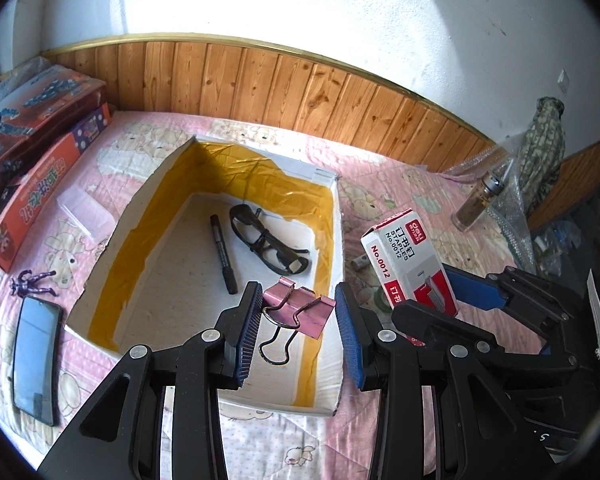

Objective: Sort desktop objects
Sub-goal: 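Carry the binder clips in the left tool over the box while the right tool carries the staple box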

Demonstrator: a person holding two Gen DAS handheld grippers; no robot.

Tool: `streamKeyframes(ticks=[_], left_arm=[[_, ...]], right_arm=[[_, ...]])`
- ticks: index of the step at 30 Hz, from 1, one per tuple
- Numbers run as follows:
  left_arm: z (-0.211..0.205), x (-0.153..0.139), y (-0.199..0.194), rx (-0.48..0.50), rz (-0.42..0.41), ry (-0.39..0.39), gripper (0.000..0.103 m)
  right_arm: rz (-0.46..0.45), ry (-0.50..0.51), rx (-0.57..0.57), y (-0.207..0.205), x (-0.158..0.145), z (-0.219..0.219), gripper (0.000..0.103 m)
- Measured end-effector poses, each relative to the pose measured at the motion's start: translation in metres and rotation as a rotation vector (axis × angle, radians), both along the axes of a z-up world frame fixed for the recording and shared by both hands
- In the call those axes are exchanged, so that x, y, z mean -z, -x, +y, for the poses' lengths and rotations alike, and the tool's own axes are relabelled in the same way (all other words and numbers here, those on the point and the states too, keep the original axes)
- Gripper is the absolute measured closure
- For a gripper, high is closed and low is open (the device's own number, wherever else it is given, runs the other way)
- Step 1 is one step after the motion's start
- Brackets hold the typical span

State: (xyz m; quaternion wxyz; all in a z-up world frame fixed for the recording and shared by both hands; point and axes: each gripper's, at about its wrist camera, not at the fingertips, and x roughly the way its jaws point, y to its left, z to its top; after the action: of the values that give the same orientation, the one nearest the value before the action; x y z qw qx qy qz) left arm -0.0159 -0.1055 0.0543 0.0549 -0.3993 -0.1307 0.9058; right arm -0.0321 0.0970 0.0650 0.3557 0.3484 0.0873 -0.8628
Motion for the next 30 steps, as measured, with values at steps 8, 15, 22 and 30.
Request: streamKeyframes(ticks=[8, 15, 22, 30], left_arm=[[-0.025, -0.001, 0.002, -0.044, -0.008, -0.018, 0.065], [-0.042, 0.004, 0.008, -0.075, -0.033, 0.003, 0.065], [-0.055, 0.011, 0.016, -0.094, -0.060, 0.027, 0.065], [-0.064, 0.021, 0.026, -0.097, -0.095, 0.041, 0.065]], right_arm=[[0.000, -0.018, -0.052, 0.003, -0.001, -0.024, 0.062], [-0.009, -0.040, -0.093, 0.007, 0.003, -0.043, 0.062], [-0.020, -0.081, -0.137, 0.011, 0.014, -0.062, 0.062], [-0.063, -0.129, -0.175, 0.021, 0.034, -0.078, 0.062]])
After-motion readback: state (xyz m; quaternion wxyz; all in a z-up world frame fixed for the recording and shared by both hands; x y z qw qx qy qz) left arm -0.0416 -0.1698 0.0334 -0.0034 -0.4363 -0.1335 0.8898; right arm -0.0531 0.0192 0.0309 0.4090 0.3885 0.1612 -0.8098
